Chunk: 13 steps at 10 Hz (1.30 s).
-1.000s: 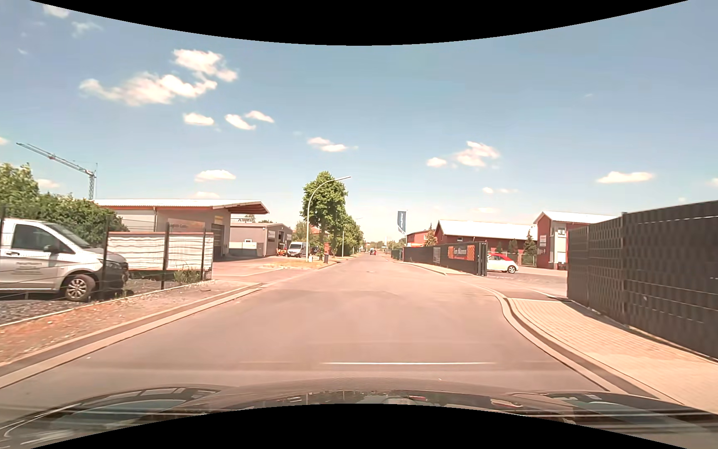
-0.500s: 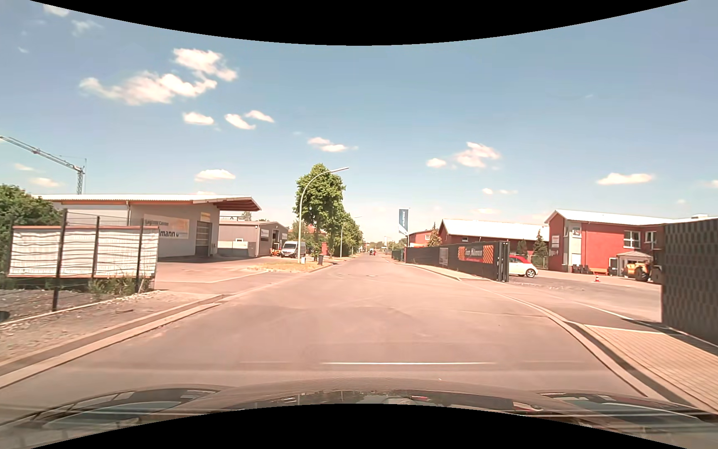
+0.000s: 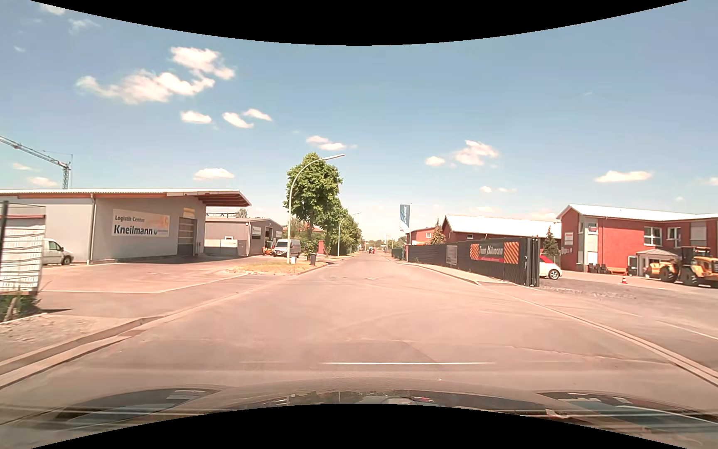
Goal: Follow the waypoints while adhering to traffic rules and regulations
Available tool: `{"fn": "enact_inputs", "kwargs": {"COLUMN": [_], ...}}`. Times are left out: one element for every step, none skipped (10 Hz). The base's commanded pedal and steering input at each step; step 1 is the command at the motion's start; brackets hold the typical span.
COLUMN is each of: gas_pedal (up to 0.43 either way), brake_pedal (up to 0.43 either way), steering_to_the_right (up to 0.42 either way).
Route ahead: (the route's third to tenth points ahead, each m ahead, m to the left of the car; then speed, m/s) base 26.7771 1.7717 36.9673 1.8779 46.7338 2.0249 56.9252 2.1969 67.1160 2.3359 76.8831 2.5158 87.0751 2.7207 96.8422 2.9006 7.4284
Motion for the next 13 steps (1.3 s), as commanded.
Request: {"fn": "enact_inputs", "kwargs": {"gas_pedal": [0.110,0.110,0.110,0.118,0.118,0.118,0.118,0.150,0.150,0.150,0.150,0.150,0.157], "brake_pedal": [0.000,0.000,0.000,0.000,0.000,0.000,0.000,0.000,0.000,0.000,0.000,0.000,0.000], "steering_to_the_right": [-0.002,-0.002,-0.004,-0.005,-0.004,-0.004,-0.005,-0.005,-0.005,-0.005,-0.006,-0.008,-0.006]}}
